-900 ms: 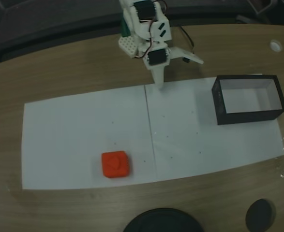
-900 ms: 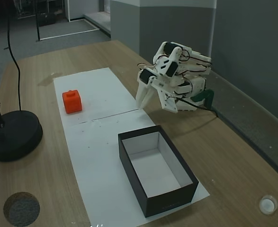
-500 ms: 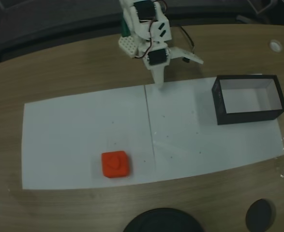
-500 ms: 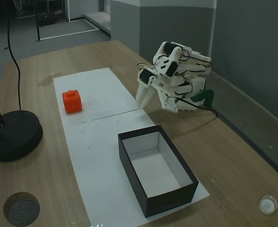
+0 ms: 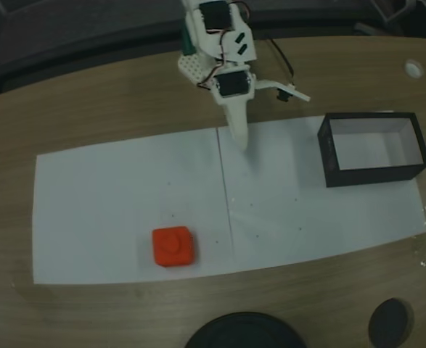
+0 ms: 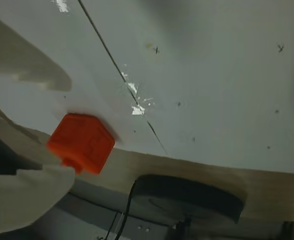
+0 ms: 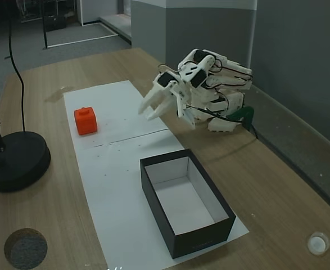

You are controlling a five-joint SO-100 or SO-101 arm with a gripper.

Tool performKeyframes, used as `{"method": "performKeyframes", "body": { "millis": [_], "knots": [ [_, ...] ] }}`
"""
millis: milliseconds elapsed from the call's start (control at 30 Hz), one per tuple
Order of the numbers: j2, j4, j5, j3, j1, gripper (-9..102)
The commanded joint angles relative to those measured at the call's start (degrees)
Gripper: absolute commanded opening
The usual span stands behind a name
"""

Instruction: Grab a orange square and put it in the box.

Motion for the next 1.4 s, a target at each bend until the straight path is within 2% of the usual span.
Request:
{"method": "performKeyframes", "body": {
  "millis": [0, 133, 300, 433, 533, 700, 833, 1000, 1200, 1367],
  "knots": [
    [1.3, -6.4, 2.5, -7.2, 3.5, 24],
    [1.2, -14.2, 4.5, -10.7, 9.5, 26],
    [1.1, -14.6, -0.4, -14.1, 10.6, 35],
    [-1.8, -14.6, -0.8, -14.5, 10.2, 34],
    [-9.7, -14.6, -0.5, -17.1, 10.2, 34],
    [-31.9, -14.0, -0.8, -28.3, 10.1, 34],
    [-52.4, -7.1, -2.9, -42.6, 8.6, 34],
    [-75.1, 6.2, -3.9, -64.1, 7.4, 35],
    [-94.3, 24.6, -5.6, -86.8, 7.6, 35],
    [-103.0, 28.7, -5.7, -96.9, 11.6, 35]
  ]
}}
